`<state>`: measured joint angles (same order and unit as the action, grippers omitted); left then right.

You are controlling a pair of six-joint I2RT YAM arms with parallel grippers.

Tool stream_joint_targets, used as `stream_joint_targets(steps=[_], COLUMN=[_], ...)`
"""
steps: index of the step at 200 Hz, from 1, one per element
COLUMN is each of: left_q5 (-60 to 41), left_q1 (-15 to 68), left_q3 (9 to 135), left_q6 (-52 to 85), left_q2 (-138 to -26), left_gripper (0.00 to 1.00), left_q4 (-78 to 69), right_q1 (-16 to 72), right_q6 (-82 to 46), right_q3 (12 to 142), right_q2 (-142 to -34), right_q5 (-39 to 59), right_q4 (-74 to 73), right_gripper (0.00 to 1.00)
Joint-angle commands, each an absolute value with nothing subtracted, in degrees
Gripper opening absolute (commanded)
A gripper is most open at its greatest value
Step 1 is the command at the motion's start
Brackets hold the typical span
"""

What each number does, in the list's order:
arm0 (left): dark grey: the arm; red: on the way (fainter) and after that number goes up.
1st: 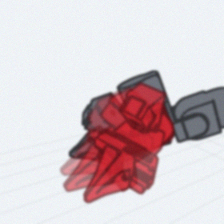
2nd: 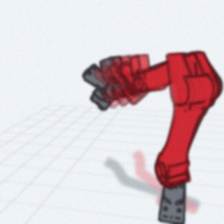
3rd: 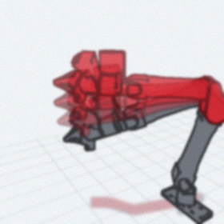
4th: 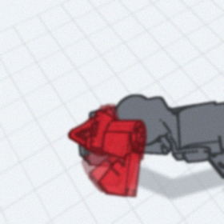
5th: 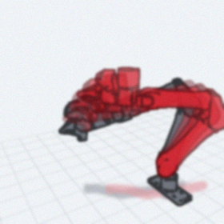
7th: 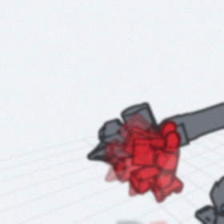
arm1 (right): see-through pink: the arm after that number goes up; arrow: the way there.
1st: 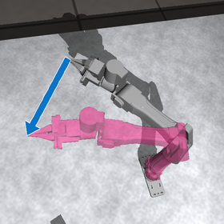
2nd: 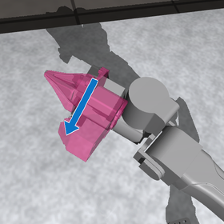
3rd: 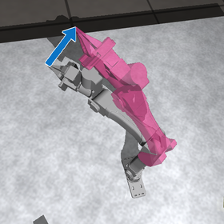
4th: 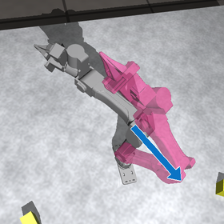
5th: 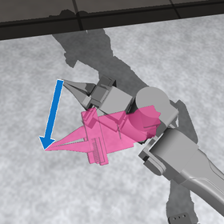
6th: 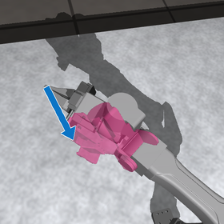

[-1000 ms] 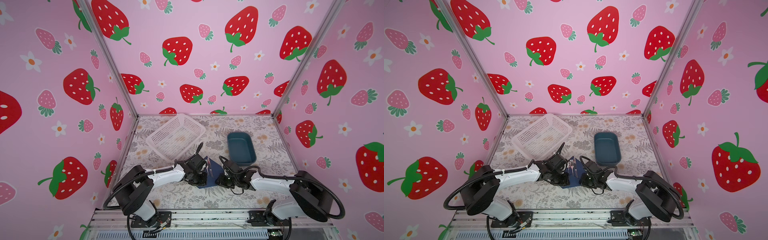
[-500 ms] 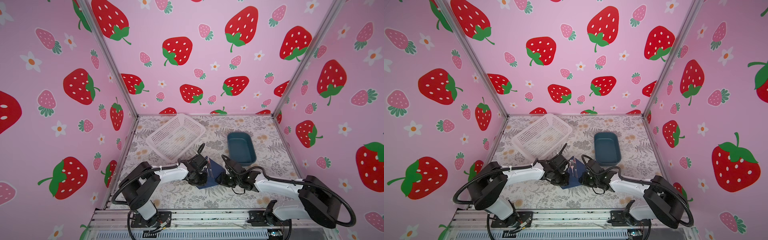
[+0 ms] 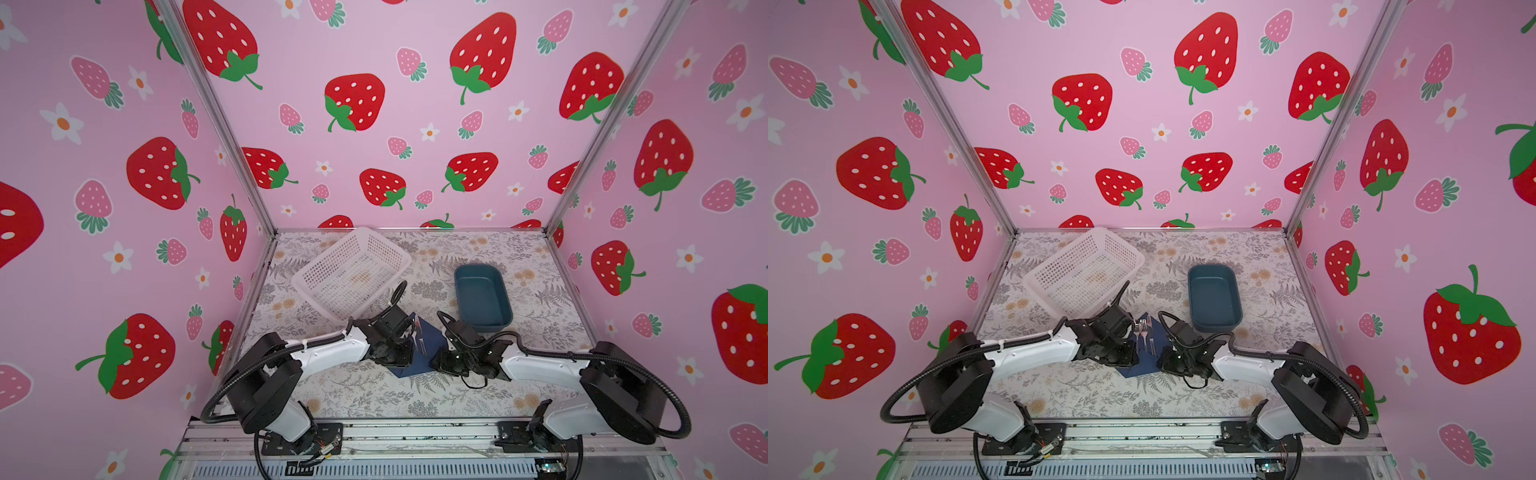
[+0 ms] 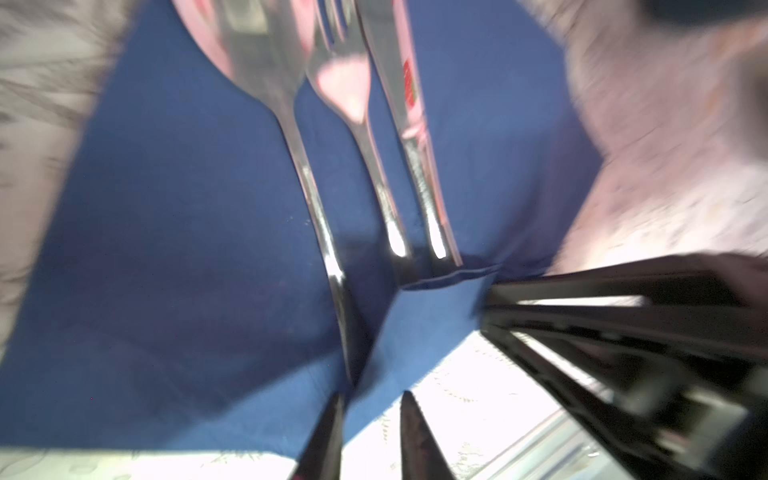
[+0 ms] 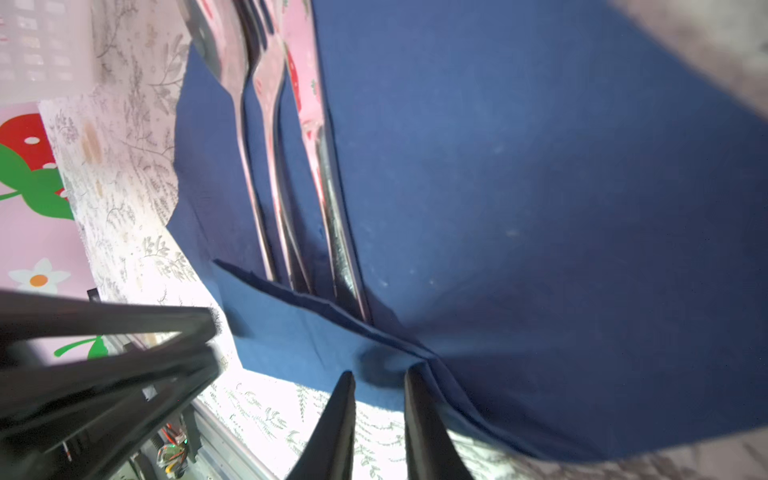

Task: Place the utensils on the paper napkin and roll it up
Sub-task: 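Press the folded corner down over the handles with both grippers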

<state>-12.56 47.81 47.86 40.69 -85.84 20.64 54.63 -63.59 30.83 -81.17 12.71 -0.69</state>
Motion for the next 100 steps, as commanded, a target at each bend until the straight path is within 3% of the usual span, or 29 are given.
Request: stream_joint_targets(steps=[1, 9, 40, 100], left_q5=[-8.26, -8.18, -13.37, -18.19], left_q1=[47.62, 47.26, 45.54, 45.22], left_q3=[46.64, 46.35, 46.87, 51.90], left_q6=[41.60, 41.85, 40.38, 35.82], left_q2=[-81.74, -80.94, -82.08, -89.30], left_gripper=[0.40, 0.45, 0.50, 0.50], left_q4=[23.55, 24.02, 22.47, 21.36], right_q1=[54.78, 54.76, 54.73, 54.68], right_q6=[-65.94, -66.22, -66.12, -66.03], right_q3=[29.93, 29.63, 29.64, 29.62], right_q2=[-80.63, -80.36, -80.16, -80.09], right_q5=[10.50, 10.32, 10.50, 10.52], right_q4=[0.80, 0.76, 0.53, 0.61], right_gripper=[0.24, 0.24, 0.24, 0.24])
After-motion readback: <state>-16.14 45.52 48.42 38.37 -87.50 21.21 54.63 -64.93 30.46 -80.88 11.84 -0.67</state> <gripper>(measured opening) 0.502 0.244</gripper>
